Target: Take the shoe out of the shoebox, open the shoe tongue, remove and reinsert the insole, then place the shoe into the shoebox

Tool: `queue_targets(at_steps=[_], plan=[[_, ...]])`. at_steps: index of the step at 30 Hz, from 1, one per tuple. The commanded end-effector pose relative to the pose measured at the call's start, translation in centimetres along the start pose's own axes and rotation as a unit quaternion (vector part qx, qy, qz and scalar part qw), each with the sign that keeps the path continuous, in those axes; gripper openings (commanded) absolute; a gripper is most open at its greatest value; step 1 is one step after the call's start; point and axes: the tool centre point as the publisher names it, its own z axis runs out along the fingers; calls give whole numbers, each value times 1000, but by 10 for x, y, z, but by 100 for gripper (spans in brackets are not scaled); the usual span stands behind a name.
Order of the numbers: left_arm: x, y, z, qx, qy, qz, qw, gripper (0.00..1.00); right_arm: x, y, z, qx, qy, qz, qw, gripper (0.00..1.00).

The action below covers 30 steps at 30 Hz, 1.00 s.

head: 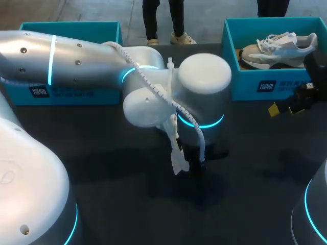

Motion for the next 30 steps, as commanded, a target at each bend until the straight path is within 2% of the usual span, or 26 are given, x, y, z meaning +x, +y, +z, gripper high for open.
queue_targets(at_steps=[1,20,24,30], plan=[[-7,11,-38,4,15,3,1000,0,0,-1,0,0,-1,0,1000,100],[-8,20,-169,21,11,49,999,0,0,-1,0,0,-1,0,1000,100],[-9,18,-186,14,4,57,998,0,0,-1,0,0,-1,0,1000,100],[-8,13,-196,7,-3,60,998,0,0,-1,0,0,-1,0,1000,100]])
